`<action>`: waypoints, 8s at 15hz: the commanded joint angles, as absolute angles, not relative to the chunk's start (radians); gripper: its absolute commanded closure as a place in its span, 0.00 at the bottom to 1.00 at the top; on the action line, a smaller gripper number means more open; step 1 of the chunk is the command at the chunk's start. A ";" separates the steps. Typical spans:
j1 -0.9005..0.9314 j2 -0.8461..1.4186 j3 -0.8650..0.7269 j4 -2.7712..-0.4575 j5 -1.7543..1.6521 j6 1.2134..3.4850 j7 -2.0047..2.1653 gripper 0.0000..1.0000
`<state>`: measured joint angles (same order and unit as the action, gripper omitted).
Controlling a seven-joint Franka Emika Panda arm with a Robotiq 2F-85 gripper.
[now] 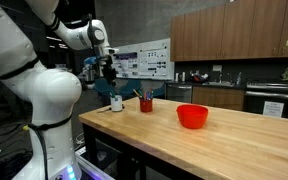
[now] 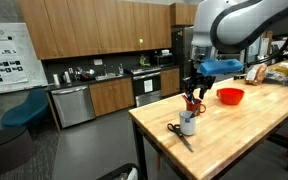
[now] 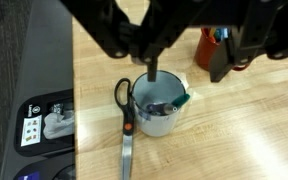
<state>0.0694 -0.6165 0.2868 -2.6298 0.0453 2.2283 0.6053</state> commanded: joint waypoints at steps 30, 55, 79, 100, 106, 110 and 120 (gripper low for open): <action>0.052 -0.513 0.270 -2.652 0.043 2.275 0.603 0.97; 0.042 -0.701 0.227 -2.521 0.029 2.080 0.499 0.98; -0.188 -0.518 -0.129 -2.152 -0.155 1.873 0.106 0.98; -0.266 -0.371 -0.281 -2.109 -0.187 1.937 -0.022 0.98; -0.274 -0.332 -0.303 -2.110 -0.182 1.959 -0.040 0.98; -0.274 -0.311 -0.313 -2.119 -0.173 1.992 -0.056 0.98; -0.280 -0.244 -0.326 -2.136 -0.174 2.057 -0.058 0.63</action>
